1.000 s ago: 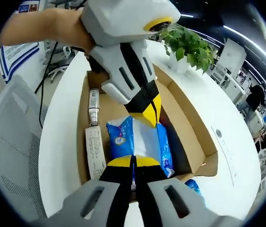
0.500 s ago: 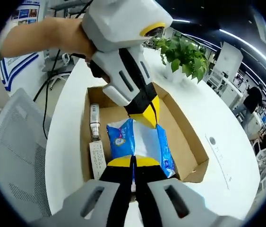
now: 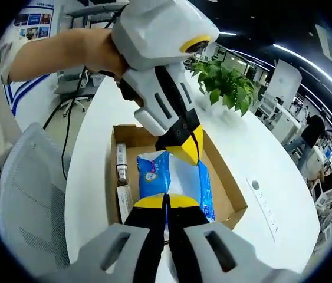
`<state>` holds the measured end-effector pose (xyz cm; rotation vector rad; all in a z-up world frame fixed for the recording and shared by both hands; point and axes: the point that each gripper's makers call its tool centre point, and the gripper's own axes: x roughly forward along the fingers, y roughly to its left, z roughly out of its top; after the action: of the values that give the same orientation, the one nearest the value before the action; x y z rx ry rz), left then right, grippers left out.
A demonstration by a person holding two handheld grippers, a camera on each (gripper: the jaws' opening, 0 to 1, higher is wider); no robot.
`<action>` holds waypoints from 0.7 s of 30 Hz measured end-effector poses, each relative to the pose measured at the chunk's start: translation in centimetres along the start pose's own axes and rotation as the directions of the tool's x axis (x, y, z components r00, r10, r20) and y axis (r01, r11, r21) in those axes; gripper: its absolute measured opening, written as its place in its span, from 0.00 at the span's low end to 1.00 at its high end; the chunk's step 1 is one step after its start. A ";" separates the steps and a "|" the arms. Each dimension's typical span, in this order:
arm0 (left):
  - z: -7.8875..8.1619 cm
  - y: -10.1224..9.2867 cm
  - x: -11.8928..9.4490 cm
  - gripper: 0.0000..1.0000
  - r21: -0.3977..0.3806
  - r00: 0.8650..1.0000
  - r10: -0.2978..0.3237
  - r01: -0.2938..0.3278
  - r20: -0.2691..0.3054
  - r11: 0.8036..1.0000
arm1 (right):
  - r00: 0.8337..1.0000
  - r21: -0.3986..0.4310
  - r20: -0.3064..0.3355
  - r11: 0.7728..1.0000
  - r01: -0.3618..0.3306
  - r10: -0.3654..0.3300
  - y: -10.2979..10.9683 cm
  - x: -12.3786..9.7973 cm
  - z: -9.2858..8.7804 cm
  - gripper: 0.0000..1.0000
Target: Operate the shoe box by opening the lid, removing the specified soft item, and placing it in the target area until the item is outside and the box remains undamaged.
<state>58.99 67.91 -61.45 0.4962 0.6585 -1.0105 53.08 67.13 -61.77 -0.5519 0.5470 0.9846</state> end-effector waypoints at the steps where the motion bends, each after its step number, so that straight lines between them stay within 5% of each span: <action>1: 0.4 -0.2 -0.1 0.00 0.004 1.000 -0.005 0.005 0.000 1.000 | 1.000 0.006 0.002 1.000 -0.001 0.001 -0.1 -0.4 0.1 0.00; 21: 5.7 -4.7 1.6 0.00 0.034 0.993 -0.118 0.117 0.026 0.993 | 0.999 0.044 -0.018 0.998 0.037 -0.036 -1.4 -6.1 -2.0 0.00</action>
<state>56.89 61.09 -58.90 0.4754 0.6534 -1.1390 51.27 61.42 -59.03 -0.5292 0.5708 0.9315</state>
